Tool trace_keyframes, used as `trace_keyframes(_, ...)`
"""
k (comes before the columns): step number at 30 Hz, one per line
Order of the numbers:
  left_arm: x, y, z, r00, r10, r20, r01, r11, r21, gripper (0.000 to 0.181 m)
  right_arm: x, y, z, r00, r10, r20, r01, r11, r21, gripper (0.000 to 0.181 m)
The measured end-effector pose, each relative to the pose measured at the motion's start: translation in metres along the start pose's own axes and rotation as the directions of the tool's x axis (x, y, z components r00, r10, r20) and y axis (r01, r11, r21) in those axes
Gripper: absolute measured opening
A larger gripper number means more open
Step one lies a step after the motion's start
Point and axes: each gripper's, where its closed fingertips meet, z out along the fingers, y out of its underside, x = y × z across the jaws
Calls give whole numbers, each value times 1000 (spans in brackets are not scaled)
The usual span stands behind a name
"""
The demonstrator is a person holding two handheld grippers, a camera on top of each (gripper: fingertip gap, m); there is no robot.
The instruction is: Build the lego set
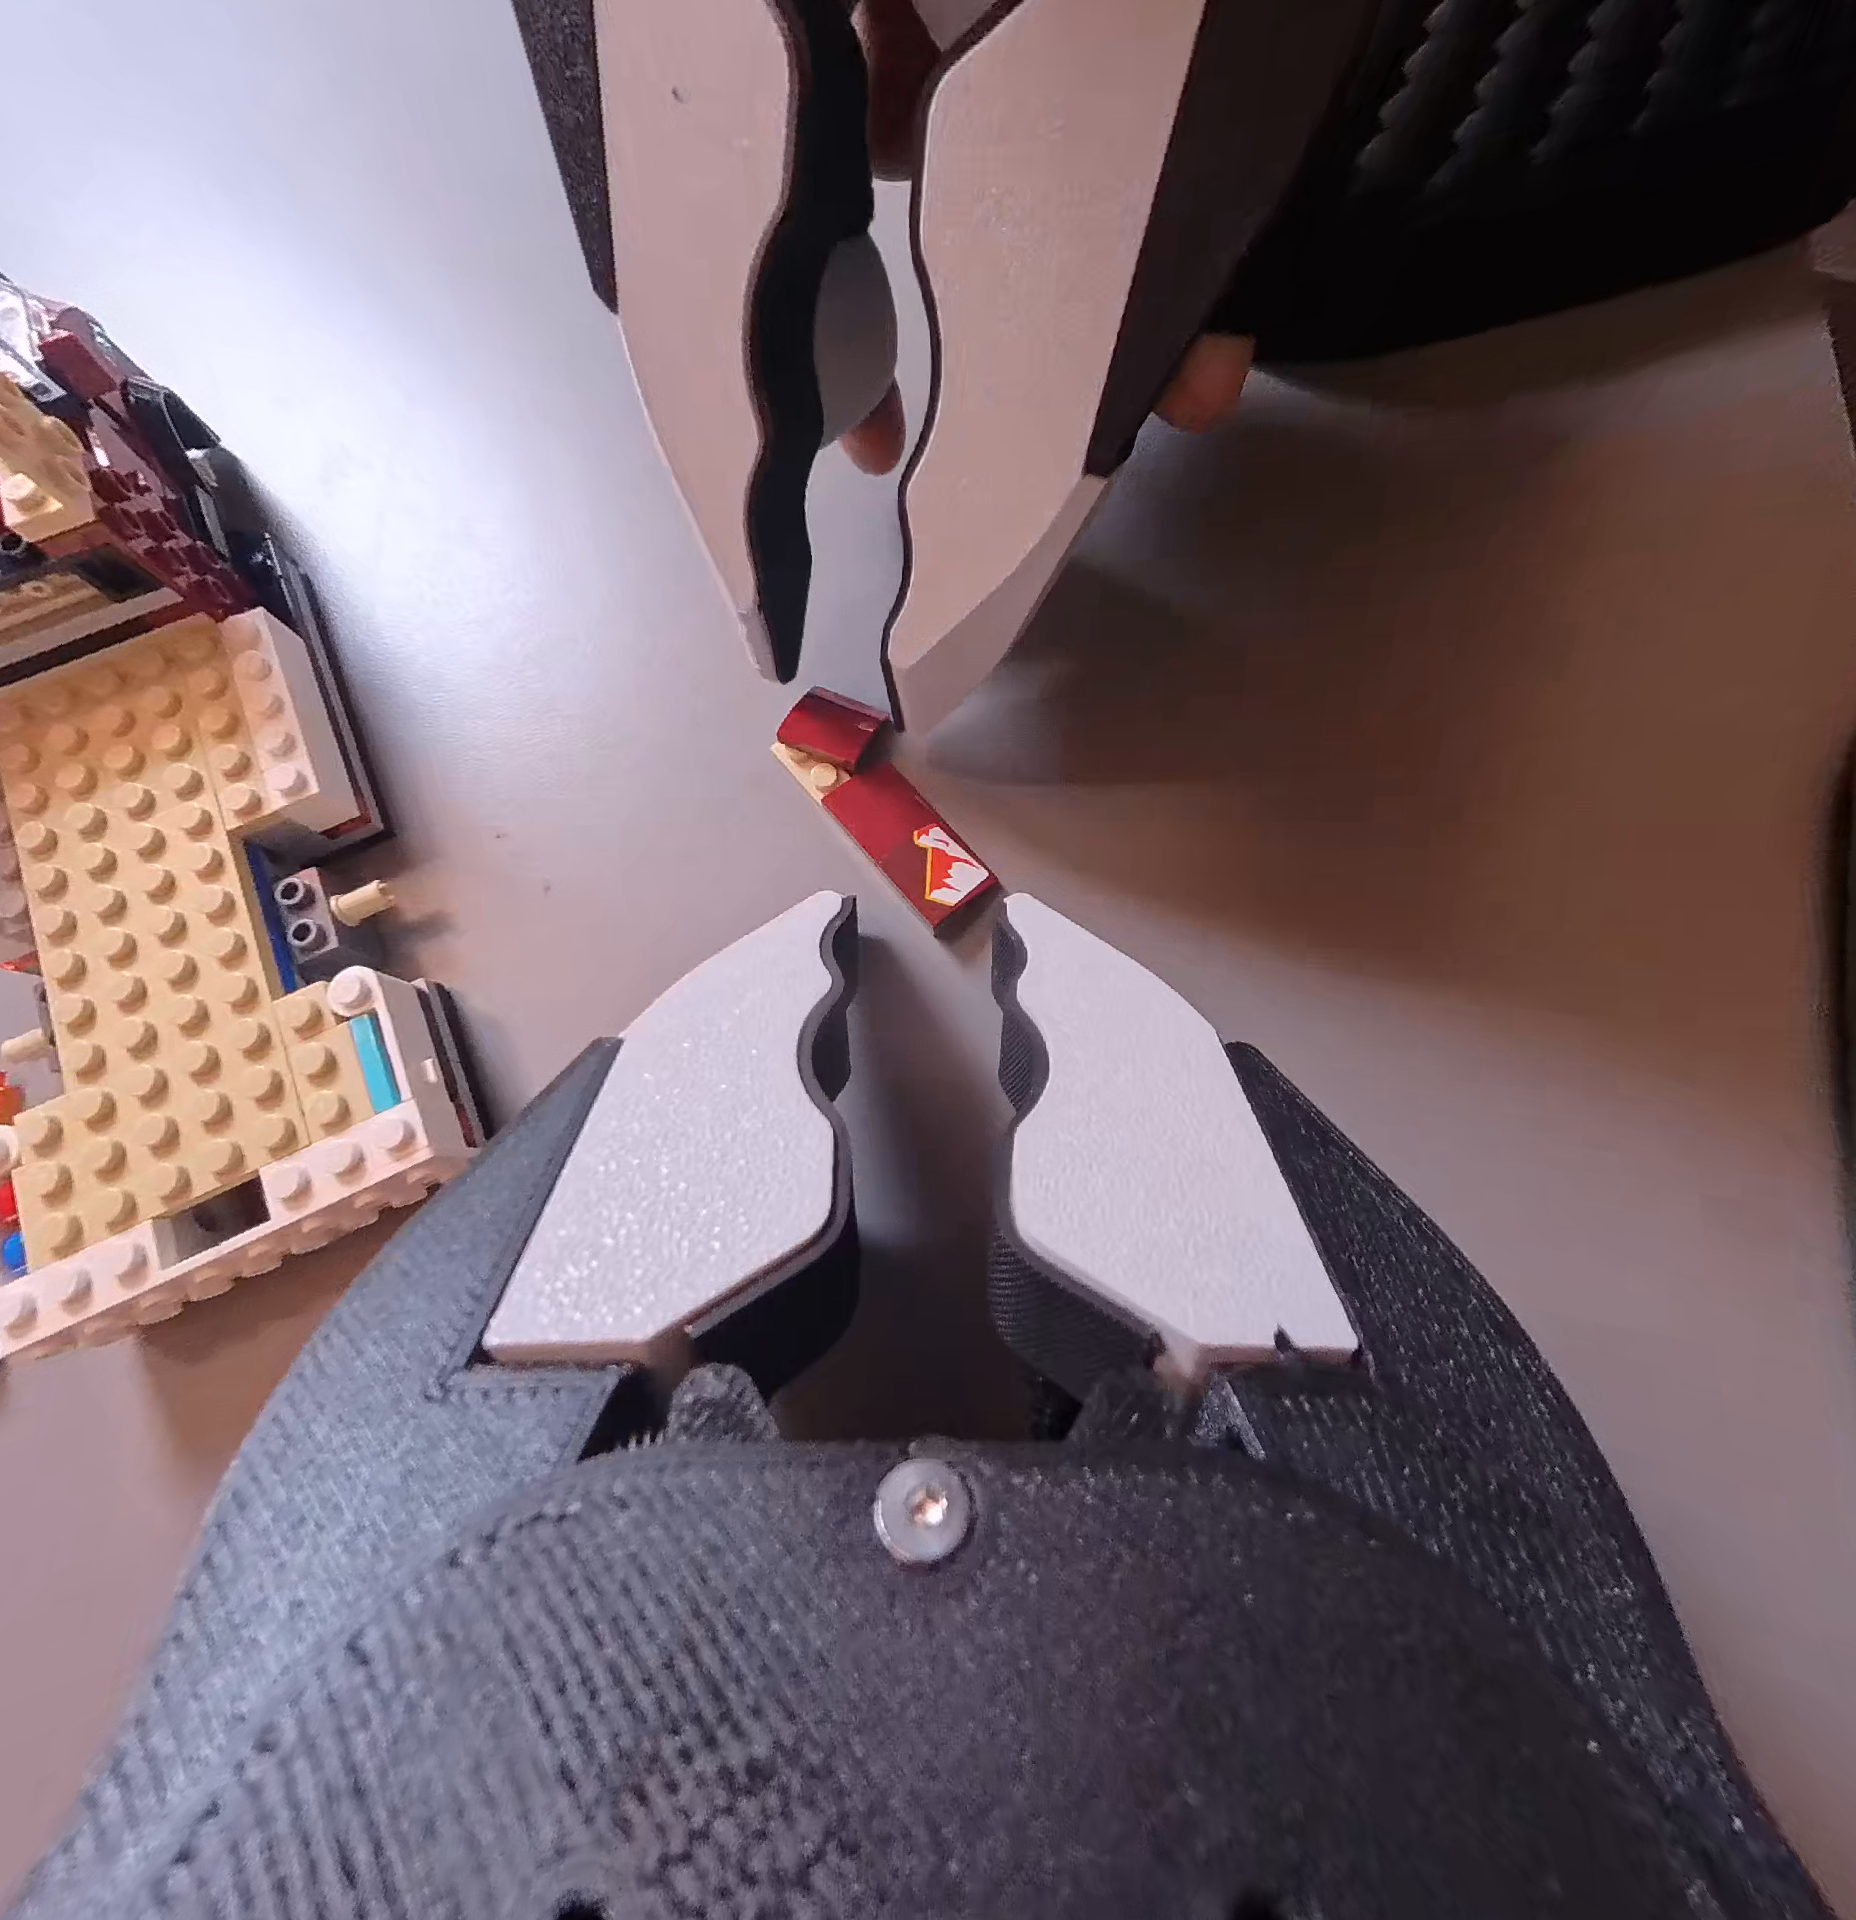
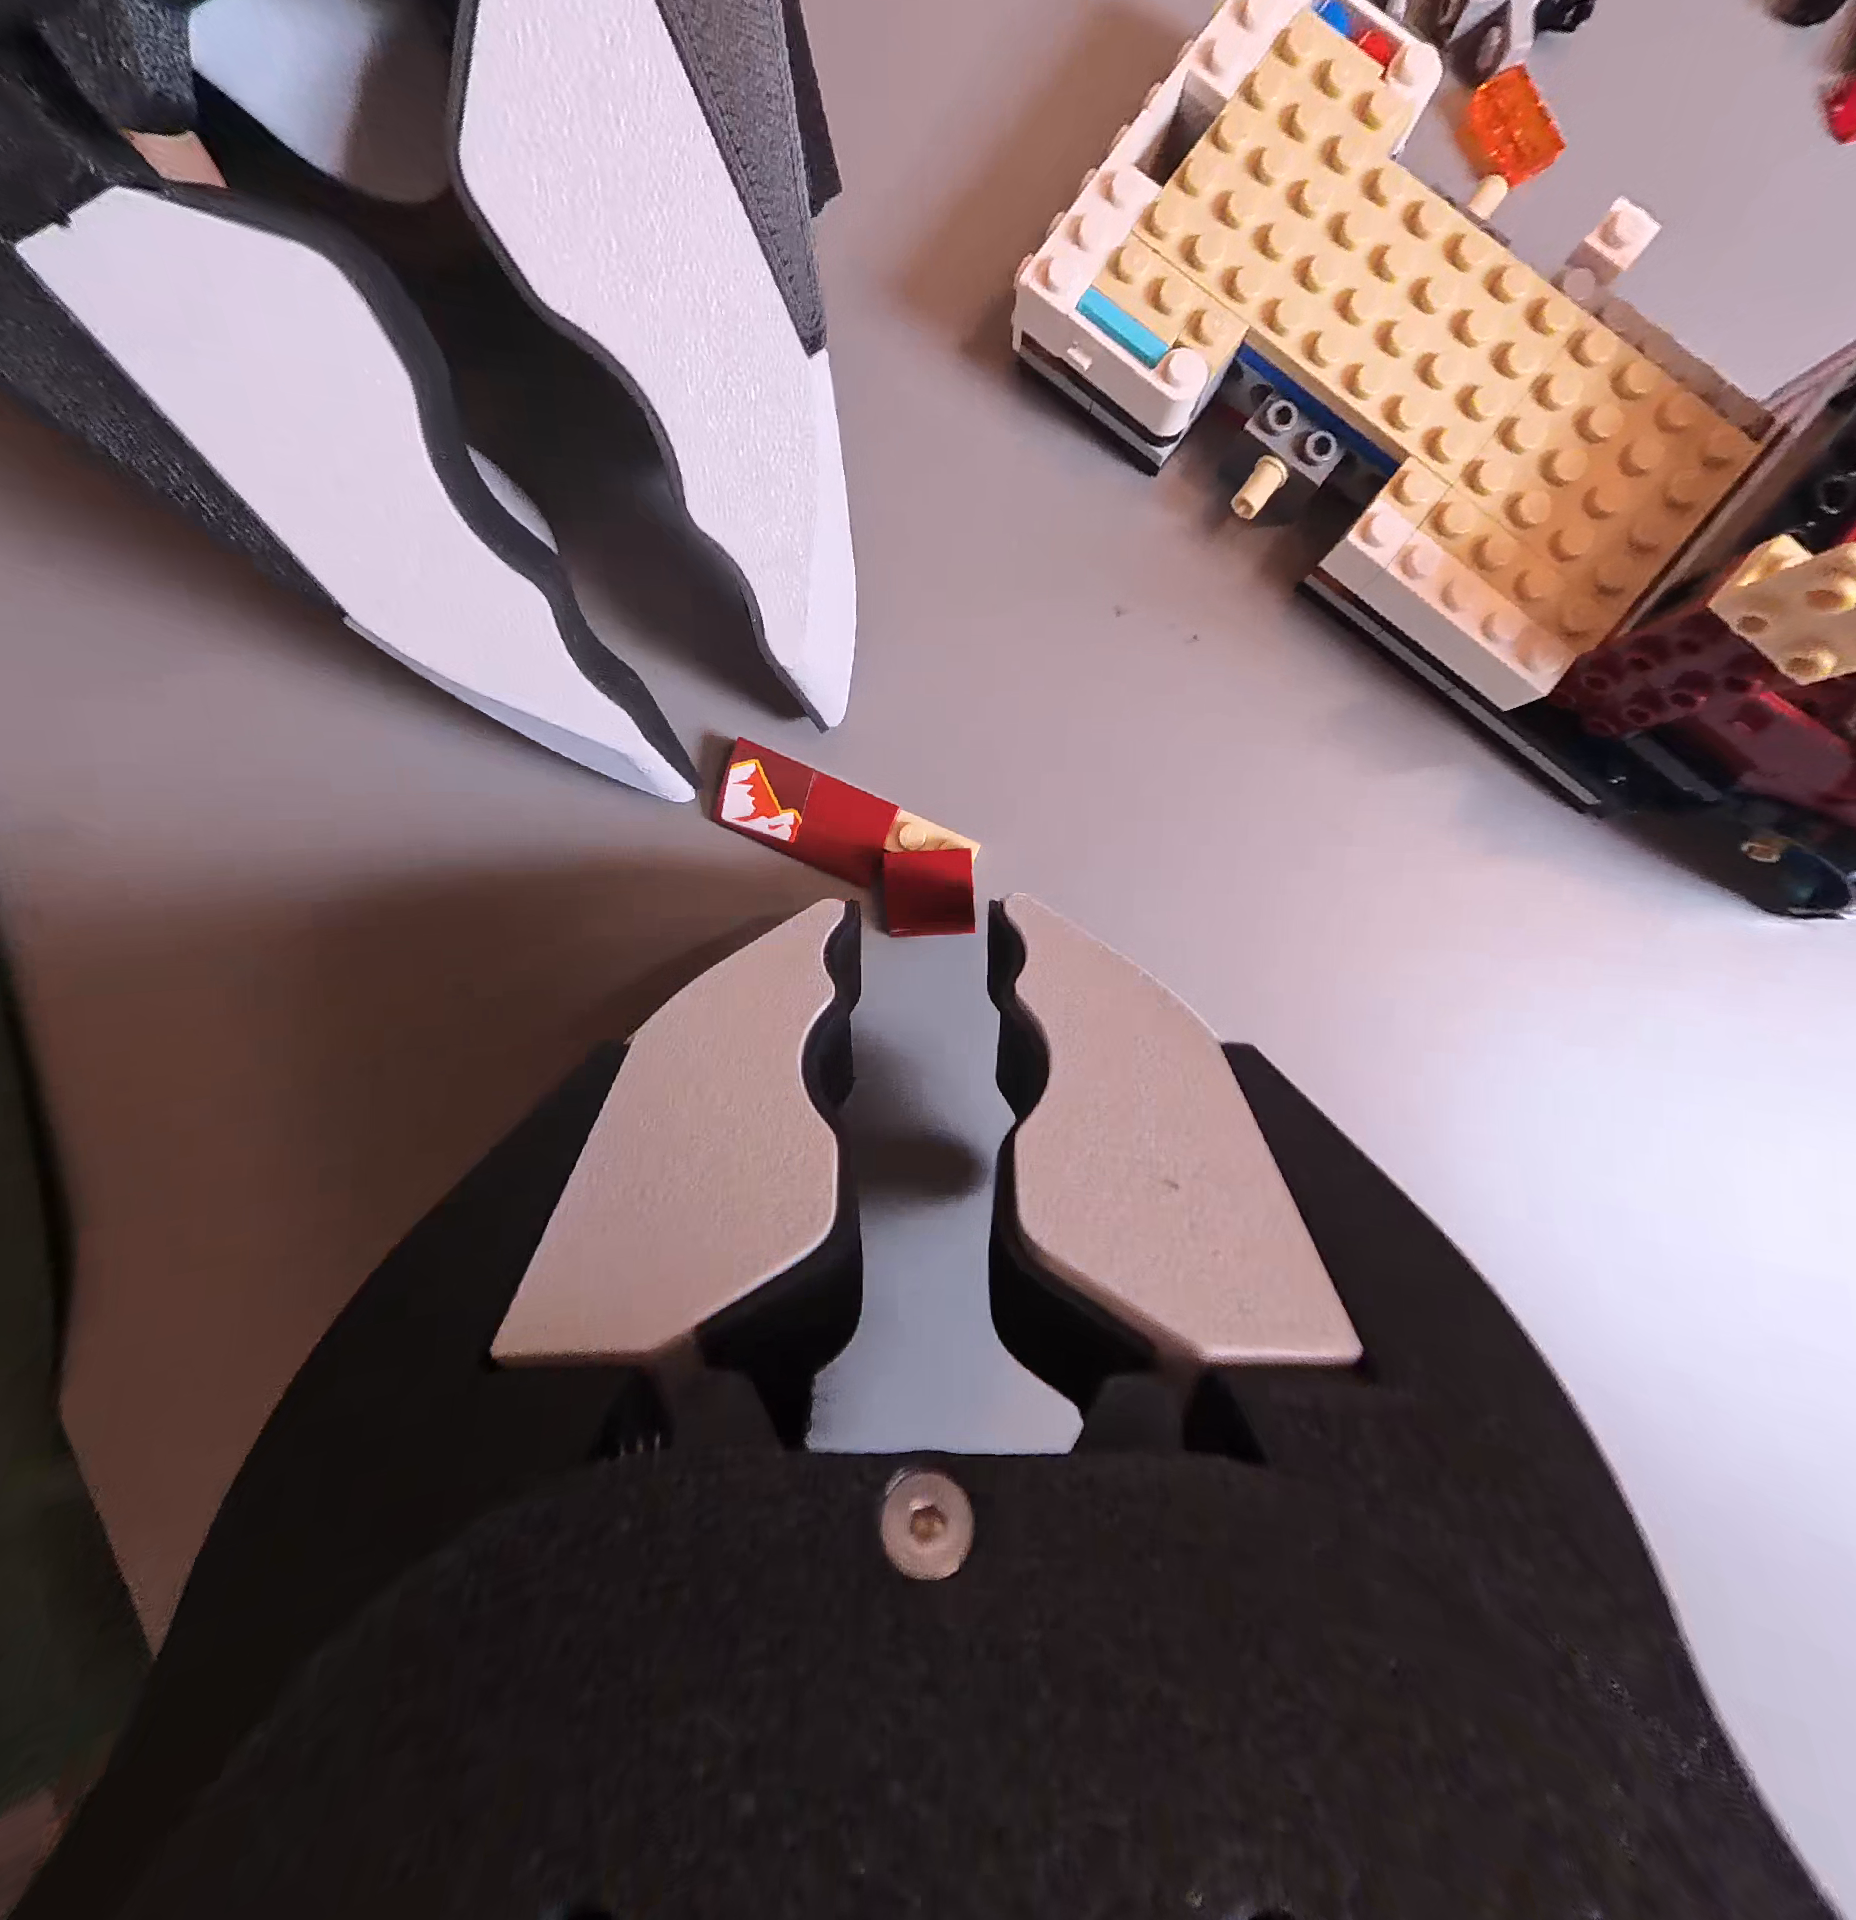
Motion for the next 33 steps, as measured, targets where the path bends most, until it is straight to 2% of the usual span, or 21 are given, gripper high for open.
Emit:
trace_keyframes(9, -3, 0, 1, 1000, 2, 13, -2, 1000, 0, 23, -4, 3, 4, 996, 74, 49, -72, 997, -34, 22)
trace_keyframes(16, -4, 0, 1, 1000, 10, 21, -10, 1000, 2, 22, -6, 0, 2, 989, 136, 56, -136, 991, 5, 22)
trace_keyframes(27, -2, -1, 2, 999, 37, 26, -37, 999, 4, 19, -2, 3, 4, 997, 73, 5, -73, 997, -13, 16)
trace_keyframes(33, -1, -1, 1, 999, 32, 18, -32, 999, 8, 19, -1, 0, 2, 982, 188, -12, -188, 982, -3, 16)
